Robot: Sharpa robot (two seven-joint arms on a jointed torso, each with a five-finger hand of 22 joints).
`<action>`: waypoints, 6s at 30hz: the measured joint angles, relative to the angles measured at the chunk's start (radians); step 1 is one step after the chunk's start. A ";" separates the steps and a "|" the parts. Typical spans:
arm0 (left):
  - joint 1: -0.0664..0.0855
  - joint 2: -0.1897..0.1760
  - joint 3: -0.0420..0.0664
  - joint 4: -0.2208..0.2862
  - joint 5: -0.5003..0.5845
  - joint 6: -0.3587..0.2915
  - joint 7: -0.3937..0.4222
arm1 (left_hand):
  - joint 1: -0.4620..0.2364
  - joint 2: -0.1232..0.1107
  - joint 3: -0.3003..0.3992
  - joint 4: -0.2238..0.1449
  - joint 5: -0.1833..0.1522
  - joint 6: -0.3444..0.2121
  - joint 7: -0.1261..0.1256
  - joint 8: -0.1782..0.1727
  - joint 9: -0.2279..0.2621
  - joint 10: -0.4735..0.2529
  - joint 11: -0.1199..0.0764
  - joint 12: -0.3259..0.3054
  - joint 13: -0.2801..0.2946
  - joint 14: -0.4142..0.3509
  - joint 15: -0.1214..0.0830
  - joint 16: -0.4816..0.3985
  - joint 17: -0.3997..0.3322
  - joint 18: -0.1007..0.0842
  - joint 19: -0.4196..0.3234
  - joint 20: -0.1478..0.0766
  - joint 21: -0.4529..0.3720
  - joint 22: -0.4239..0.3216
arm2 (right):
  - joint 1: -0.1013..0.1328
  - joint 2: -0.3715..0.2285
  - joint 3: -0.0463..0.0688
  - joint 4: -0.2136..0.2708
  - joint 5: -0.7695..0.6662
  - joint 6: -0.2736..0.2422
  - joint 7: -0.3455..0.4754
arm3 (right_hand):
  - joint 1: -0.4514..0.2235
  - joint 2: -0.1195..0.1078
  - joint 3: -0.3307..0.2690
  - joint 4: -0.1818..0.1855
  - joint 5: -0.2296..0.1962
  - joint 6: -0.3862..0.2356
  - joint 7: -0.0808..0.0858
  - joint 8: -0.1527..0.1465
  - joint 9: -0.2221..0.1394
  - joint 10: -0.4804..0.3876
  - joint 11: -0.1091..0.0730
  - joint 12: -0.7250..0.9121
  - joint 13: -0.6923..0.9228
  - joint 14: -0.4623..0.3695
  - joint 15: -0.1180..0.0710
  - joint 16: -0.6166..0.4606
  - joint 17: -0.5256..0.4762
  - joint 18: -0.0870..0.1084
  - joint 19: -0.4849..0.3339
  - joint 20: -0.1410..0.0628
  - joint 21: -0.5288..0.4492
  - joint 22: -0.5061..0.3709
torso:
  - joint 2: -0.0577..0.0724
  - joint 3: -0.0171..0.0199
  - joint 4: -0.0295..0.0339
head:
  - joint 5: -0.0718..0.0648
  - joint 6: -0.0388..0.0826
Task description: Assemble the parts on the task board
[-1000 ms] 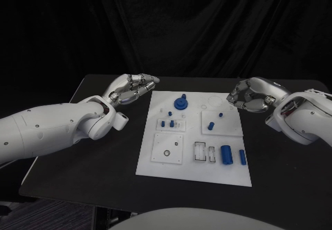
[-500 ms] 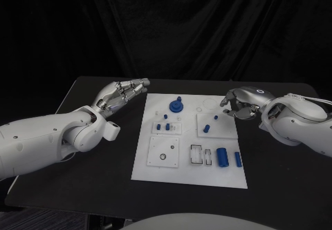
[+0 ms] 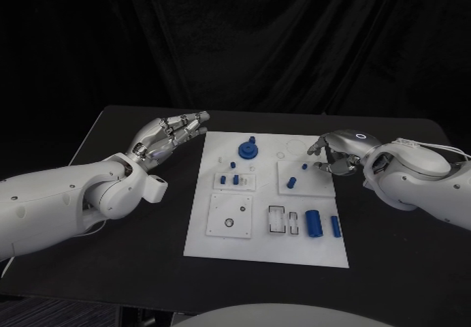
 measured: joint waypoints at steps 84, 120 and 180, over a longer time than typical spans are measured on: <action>-0.022 0.029 0.000 -0.039 0.034 0.045 0.003 | 0.054 -0.012 0.076 -0.076 0.026 0.045 0.034 0.009 -0.001 0.026 0.054 0.020 0.003 0.075 0.046 0.051 0.012 0.016 0.029 0.053 0.000 -0.031 | -0.037 0.067 0.001 -0.038 0.014 -0.001 0.034 | 0.017 0.018 0.020 -0.014 0.014 0.128 0.035 0.053 -0.009 0.137 -0.024 -0.022 -0.110 0.004 -0.011 0.026 -0.045 0.000 0.021 -0.007 0.019 0.000 | -0.002 -0.0063 -0.0013 | -0.019 -0.026; -0.036 0.028 0.000 -0.047 0.035 0.058 0.003 | 0.057 -0.016 0.105 -0.088 0.026 0.068 0.036 0.017 0.002 0.032 0.068 0.024 0.003 0.075 0.046 0.059 0.011 0.016 0.033 0.056 0.004 -0.029 | -0.040 0.054 0.000 -0.033 0.026 -0.074 0.067 | 0.058 0.039 0.126 -0.098 -0.116 0.197 0.015 0.123 0.078 0.269 -0.048 -0.074 -0.194 -0.001 -0.031 0.021 -0.095 0.000 0.025 -0.025 0.006 0.000 | -0.002 -0.0068 -0.0020 | -0.014 -0.036; -0.038 0.044 0.000 -0.055 0.035 0.070 0.003 | 0.048 -0.025 0.124 -0.085 0.026 0.072 0.039 0.021 0.002 0.032 0.068 0.024 0.003 0.089 0.061 0.071 0.013 0.016 0.044 0.059 0.008 -0.027 | -0.090 0.240 0.001 0.167 -0.132 -0.004 0.068 | 0.044 0.025 0.120 -0.103 -0.100 0.193 0.014 0.122 0.097 0.298 -0.056 -0.080 -0.213 0.006 -0.038 0.021 -0.108 0.000 0.032 -0.032 0.000 0.000 | -0.002 -0.0087 0.0019 | 0.018 -0.071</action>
